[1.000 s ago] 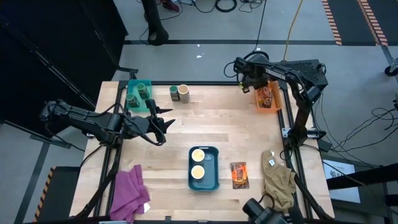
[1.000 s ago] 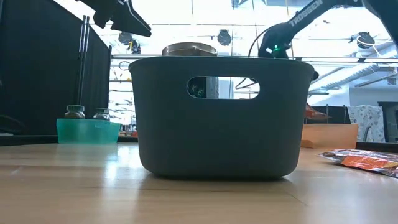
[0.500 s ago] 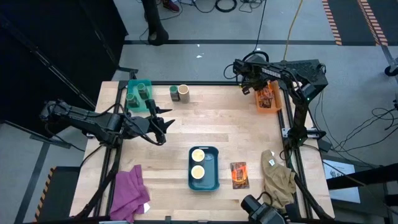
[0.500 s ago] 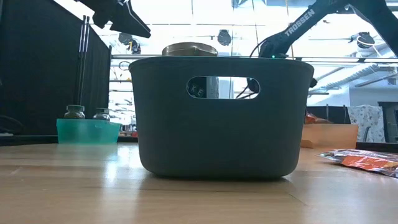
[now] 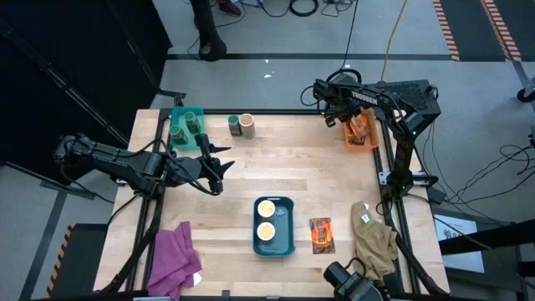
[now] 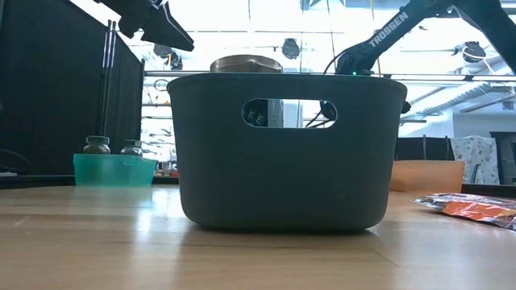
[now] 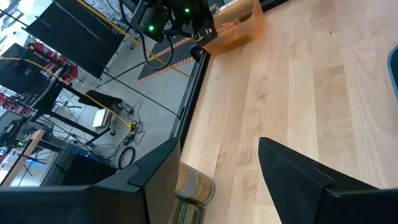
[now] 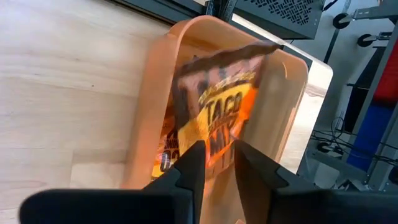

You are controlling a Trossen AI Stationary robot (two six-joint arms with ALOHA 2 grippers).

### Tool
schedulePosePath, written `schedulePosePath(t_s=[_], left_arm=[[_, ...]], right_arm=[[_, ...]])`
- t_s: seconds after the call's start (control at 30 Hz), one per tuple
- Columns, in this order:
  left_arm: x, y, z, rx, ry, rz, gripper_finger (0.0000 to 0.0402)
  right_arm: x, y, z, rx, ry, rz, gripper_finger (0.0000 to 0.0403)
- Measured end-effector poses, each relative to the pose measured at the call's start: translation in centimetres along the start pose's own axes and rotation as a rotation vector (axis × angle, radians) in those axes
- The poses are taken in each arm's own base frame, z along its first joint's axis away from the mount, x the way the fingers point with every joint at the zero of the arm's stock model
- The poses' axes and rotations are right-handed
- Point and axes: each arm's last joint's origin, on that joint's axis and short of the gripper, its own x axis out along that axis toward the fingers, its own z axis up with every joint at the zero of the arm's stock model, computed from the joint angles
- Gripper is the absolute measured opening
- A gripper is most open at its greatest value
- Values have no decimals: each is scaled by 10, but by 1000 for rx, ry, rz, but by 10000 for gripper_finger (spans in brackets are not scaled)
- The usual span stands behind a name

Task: Sort spices by type
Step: Put the green seasoning bottle into the light blue bin

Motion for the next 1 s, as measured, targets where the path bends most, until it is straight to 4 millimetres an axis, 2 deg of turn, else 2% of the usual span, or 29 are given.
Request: schedulePosePath(t_s=[0.27, 0.53, 0.8, 1.0], left_arm=[[0, 0, 0, -1, 0, 0, 223], [0, 0, 0, -2, 0, 0, 223], [0, 0, 0, 1, 0, 0, 223], [0, 0, 0, 1, 0, 0, 223]], right_arm=[[-1, 2, 0, 1, -11, 6, 83], [-6, 9, -3, -48, -31, 10, 53], [-21, 34, -17, -142, -92, 22, 4], [-37, 62, -25, -233, -221, 80, 5]])
